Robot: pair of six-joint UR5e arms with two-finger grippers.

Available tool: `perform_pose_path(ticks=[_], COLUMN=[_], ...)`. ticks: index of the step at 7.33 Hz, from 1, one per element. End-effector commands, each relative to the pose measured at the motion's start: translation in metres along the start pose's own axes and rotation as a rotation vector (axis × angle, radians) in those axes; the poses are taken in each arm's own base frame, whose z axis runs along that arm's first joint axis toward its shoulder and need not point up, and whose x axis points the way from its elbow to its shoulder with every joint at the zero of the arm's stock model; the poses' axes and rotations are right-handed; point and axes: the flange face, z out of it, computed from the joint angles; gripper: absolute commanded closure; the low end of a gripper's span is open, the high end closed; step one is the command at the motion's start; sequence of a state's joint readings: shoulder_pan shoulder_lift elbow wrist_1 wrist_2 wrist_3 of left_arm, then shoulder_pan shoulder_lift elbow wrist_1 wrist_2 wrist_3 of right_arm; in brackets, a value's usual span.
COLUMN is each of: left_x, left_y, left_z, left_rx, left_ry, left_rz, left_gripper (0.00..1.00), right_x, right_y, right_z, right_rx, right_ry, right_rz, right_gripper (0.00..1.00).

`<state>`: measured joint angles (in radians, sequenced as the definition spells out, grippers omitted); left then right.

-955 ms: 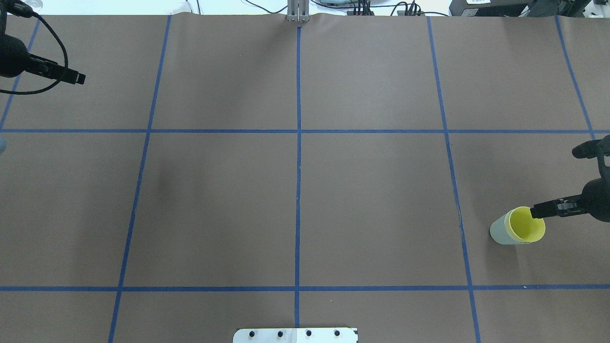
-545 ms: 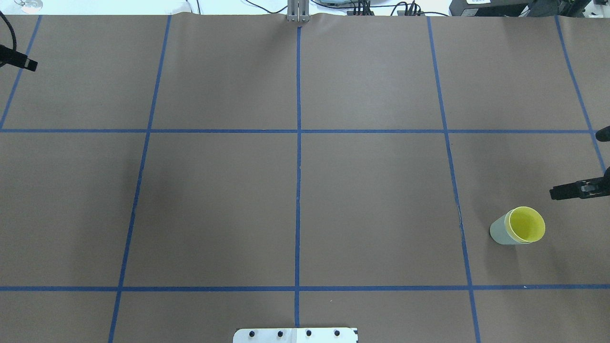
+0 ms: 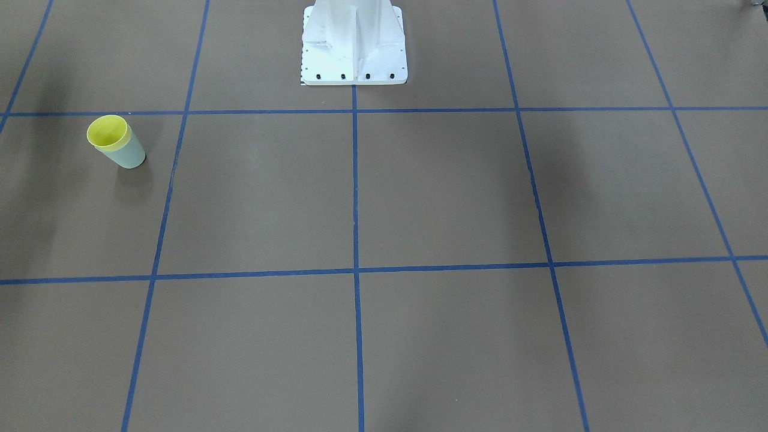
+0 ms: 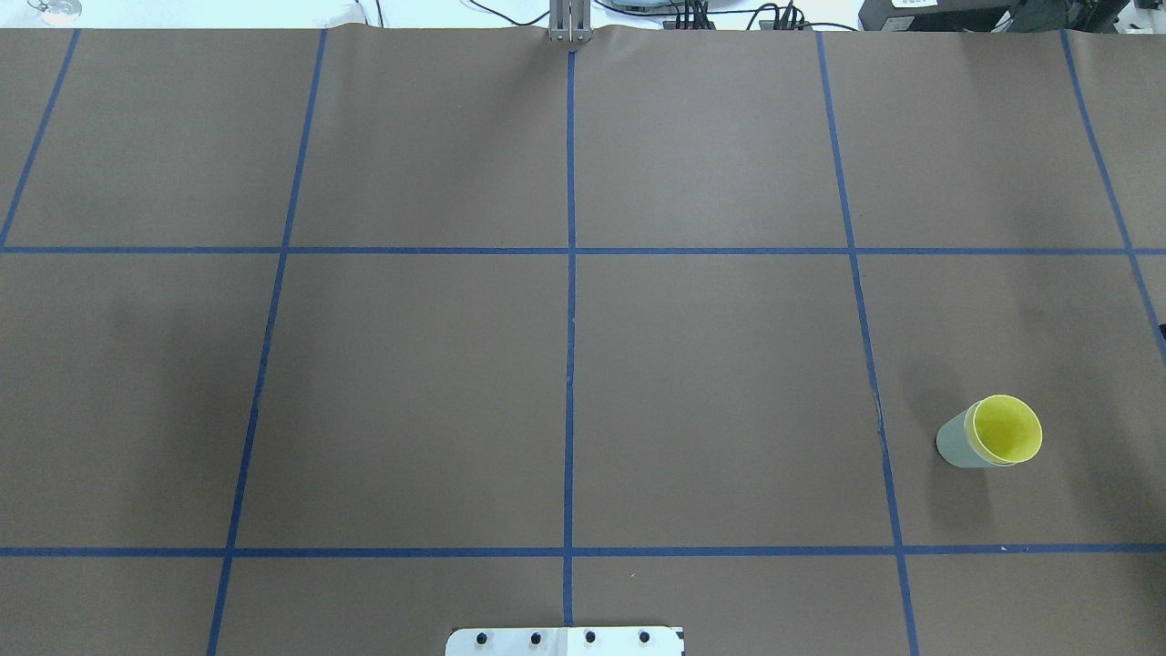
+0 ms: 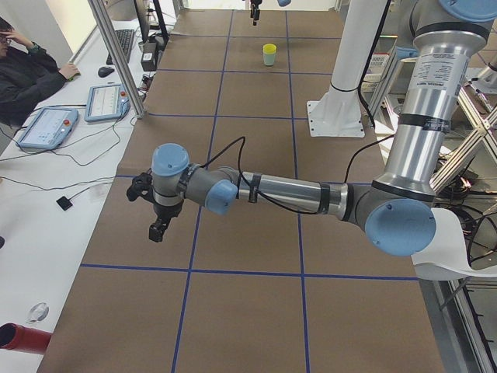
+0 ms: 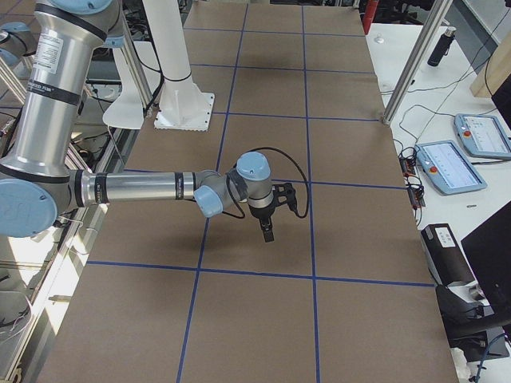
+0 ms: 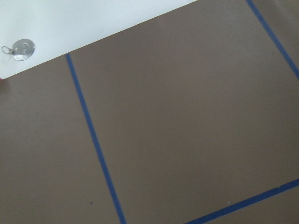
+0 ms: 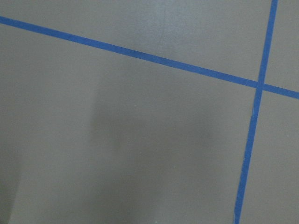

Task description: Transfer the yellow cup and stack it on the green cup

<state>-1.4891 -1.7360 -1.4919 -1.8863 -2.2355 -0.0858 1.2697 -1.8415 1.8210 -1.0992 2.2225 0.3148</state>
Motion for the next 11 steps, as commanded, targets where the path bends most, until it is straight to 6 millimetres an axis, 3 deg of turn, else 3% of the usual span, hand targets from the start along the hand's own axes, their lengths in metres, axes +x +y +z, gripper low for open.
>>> perform_pose_path(ticks=[1,2,4,6,7,8,9,11], left_x=[-0.034,-0.05,-0.059,-0.041,-0.031,-0.02,-0.013,-0.02], left_y=[0.063,0.104,0.12,0.102,0.094,0.092,0.098,0.117], left_z=[0.024,0.041,0.05,0.028,0.007,-0.023,-0.032,-0.024], left_rx=[-0.032,-0.04,-0.02,-0.013,-0.08,-0.134,-0.166,-0.19], left_ry=[-0.034,-0.039,-0.029,-0.028,-0.036,-0.042,-0.039,-0.03], left_rz=[-0.143,-0.149,-0.137,-0.081,-0.026,-0.027,-0.051,-0.069], left_gripper=[0.0,0.0,0.0,0.0,0.0,0.0,0.0,0.0], right_x=[0.029,0.033,0.036,0.047,0.051,0.06,0.068,0.075], right_y=[0.002,0.006,0.006,0.006,-0.006,-0.007,-0.005,0.001], right_z=[-0.005,-0.003,0.004,0.001,-0.011,-0.023,-0.032,-0.031], right_rx=[0.014,0.005,-0.012,-0.024,-0.046,-0.041,-0.024,-0.051], right_ry=[0.005,0.011,-0.001,-0.007,-0.054,-0.065,-0.064,-0.073], right_rz=[0.043,0.053,0.078,0.119,0.178,0.213,0.218,0.19], right_gripper=[0.0,0.0,0.0,0.0,0.0,0.0,0.0,0.0])
